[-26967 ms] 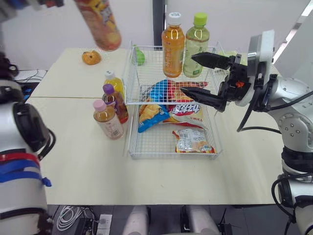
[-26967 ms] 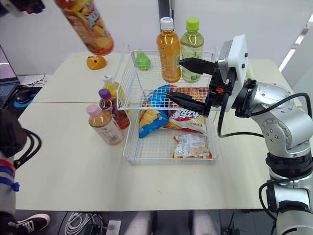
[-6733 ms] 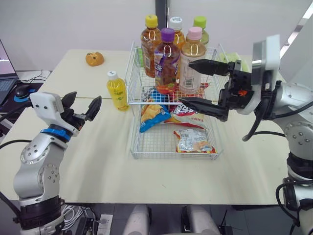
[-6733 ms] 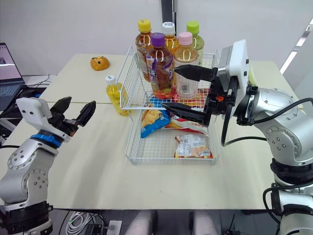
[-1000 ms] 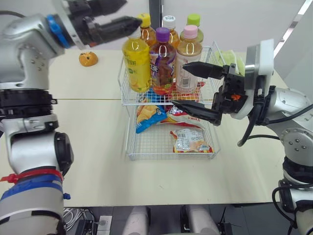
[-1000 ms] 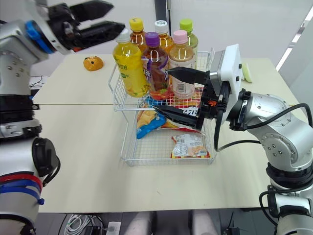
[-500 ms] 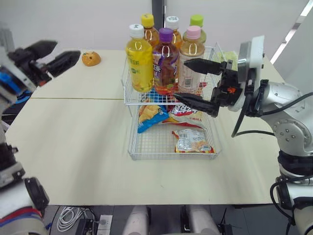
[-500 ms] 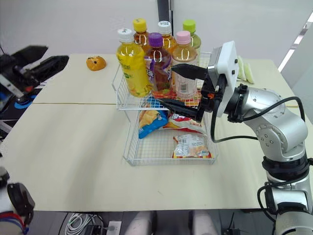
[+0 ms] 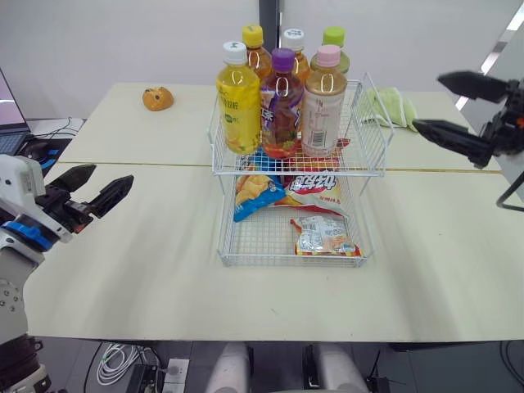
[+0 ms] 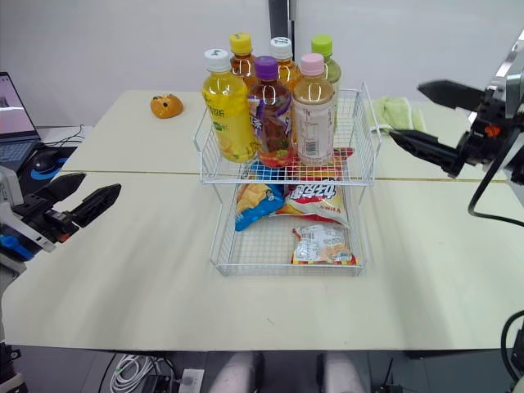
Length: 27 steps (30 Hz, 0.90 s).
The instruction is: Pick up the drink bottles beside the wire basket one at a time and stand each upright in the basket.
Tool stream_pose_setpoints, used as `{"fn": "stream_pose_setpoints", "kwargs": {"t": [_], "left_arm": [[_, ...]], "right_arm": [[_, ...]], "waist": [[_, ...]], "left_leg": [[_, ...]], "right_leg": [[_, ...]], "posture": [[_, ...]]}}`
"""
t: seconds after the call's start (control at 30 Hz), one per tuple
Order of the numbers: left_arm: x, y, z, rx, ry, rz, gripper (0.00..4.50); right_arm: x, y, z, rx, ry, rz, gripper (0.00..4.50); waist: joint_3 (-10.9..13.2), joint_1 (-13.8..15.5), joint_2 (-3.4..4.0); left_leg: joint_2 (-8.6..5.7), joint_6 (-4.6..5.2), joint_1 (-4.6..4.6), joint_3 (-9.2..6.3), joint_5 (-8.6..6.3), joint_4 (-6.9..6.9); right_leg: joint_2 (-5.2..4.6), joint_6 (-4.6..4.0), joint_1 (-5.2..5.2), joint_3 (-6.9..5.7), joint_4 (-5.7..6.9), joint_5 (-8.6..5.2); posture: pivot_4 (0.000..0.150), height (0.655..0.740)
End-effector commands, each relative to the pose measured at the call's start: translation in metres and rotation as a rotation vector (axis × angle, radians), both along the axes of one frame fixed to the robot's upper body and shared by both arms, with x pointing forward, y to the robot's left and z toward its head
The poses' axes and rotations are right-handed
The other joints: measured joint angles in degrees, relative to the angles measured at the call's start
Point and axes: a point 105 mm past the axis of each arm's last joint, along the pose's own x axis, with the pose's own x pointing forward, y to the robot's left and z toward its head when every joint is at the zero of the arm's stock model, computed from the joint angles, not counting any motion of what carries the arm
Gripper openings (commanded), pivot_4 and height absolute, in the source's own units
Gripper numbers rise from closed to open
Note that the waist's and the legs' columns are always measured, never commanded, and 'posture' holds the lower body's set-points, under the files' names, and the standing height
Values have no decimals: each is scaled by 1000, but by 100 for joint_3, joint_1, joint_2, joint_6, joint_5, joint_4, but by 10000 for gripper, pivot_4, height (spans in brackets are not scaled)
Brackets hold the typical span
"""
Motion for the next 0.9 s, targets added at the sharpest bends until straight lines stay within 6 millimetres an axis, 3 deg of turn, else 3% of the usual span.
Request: {"fn": "stream_pose_setpoints", "kwargs": {"t": [0.03,0.2,0.33,0.53,0.9], "left_arm": [[-3,-2,-2,56,1,-5,44884],[-2,-6,-30,116,97,13,44884],[3,-7,-64,192,141,78,44884],[4,-22,-83,202,193,18,44884],[11,-22,-76,204,163,15,44884]], "right_arm": [[-6,-19,-21,-91,30,-27,45000],[-1,-41,-74,-121,161,-66,45000],[15,-54,-123,-72,254,-131,45000],[29,-57,-142,-47,272,-163,45000],[34,-55,-146,-39,281,-163,45000]], "waist": [[0,4,0],[0,2,1],[-4,-10,1],[-2,-9,5],[-2,-8,6]], "left_leg": [[0,0,-1,0,0,0],[-1,0,0,3,0,1],[-2,0,12,8,0,-1],[-2,0,10,11,0,0],[-3,0,10,9,0,0]], "right_leg": [[-1,0,0,-1,0,0],[-3,2,0,4,2,0],[0,1,7,6,0,0],[0,1,4,11,3,0],[0,2,5,8,3,0]], "posture": [[1500,7400],[1500,7400],[1500,7400],[1500,7400],[1500,7400]]}}
